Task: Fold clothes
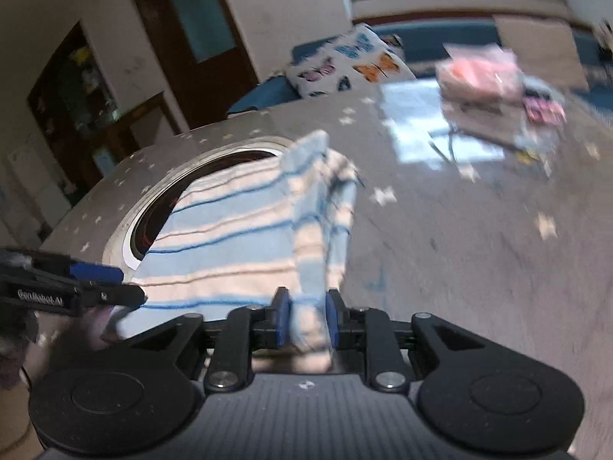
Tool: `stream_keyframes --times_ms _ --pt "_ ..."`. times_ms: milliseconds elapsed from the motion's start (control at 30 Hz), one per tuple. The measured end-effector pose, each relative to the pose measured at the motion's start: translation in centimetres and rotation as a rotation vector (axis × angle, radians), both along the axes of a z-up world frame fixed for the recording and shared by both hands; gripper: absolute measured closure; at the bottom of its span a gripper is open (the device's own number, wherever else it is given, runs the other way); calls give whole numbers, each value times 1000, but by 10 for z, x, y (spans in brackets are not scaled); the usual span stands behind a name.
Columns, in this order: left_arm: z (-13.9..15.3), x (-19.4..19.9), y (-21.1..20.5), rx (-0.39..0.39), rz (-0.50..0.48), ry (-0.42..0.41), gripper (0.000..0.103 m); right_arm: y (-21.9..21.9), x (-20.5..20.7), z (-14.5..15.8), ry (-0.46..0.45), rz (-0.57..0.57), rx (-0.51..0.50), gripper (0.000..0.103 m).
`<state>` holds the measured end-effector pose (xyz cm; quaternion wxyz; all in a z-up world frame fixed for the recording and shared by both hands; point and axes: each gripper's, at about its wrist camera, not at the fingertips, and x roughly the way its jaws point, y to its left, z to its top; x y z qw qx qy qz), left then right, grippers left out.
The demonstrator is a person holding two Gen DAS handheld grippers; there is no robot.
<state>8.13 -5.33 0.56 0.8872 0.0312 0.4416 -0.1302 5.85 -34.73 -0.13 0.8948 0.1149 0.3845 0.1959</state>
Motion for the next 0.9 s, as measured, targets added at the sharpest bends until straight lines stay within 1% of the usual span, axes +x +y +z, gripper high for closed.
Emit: stream_keyframes --times_ms 33,200,333,400,500,600,700,900 --pt "-2 -1 1 9 1 0 38 -2 -3 -1 5 -1 10 83" --pt "-3 -6 7 31 9 -20 37 -1 -12 -1 -8 9 -6 83" --pt "-4 -7 12 42 16 -27 37 -12 -8 -3 23 -23 53 84" --pt "-2 -8 14 52 27 -39 37 -18 -6 -5 40 -40 85 83" --pt "0 -10 16 59 31 -45 38 -26 -8 -4 41 -75 97 80" --pt "5 -17 12 74 -3 -74 38 -23 -11 5 -8 -80 36 80" --pt "9 -22 5 79 -36 -91 38 -16 -10 19 -71 -59 8 80" --pt "1 -20 -3 90 -56 -76 38 13 12 33 -144 22 9 80"
